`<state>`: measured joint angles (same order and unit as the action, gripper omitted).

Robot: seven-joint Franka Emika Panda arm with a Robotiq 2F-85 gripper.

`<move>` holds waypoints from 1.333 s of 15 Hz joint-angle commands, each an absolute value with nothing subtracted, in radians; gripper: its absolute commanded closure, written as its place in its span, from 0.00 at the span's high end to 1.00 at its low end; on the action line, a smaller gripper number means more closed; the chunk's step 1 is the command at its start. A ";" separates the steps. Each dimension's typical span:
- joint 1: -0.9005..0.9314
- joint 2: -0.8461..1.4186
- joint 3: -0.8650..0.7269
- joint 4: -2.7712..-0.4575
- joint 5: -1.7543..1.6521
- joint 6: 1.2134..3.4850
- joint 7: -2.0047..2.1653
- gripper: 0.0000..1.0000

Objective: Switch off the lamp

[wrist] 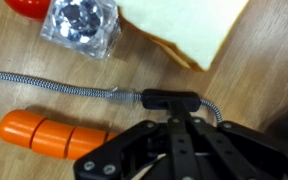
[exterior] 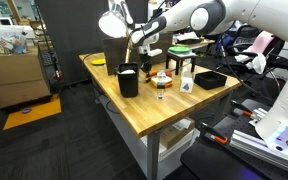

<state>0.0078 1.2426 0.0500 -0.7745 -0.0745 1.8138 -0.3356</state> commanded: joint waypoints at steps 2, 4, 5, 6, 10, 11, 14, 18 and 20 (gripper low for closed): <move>0.017 1.281 0.052 -0.711 -0.078 1.768 -0.360 0.00; 0.020 1.290 0.048 -0.708 -0.082 1.762 -0.362 0.00; 0.020 1.296 0.044 -0.705 -0.086 1.759 -0.363 0.00; 0.019 1.301 0.042 -0.700 -0.089 1.756 -0.365 0.00; 0.018 1.307 0.029 -0.681 -0.097 1.746 -0.380 0.00; 0.019 1.308 0.027 -0.677 -0.099 1.744 -0.384 0.00; 0.022 1.314 0.023 -0.668 -0.100 1.739 -0.403 0.00; 0.027 1.327 0.026 -0.657 -0.096 1.729 -0.424 0.00; 0.028 1.327 0.026 -0.658 -0.096 1.729 -0.427 0.00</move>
<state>0.0211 1.2945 0.0301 -0.7075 -0.0848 1.7592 -0.4042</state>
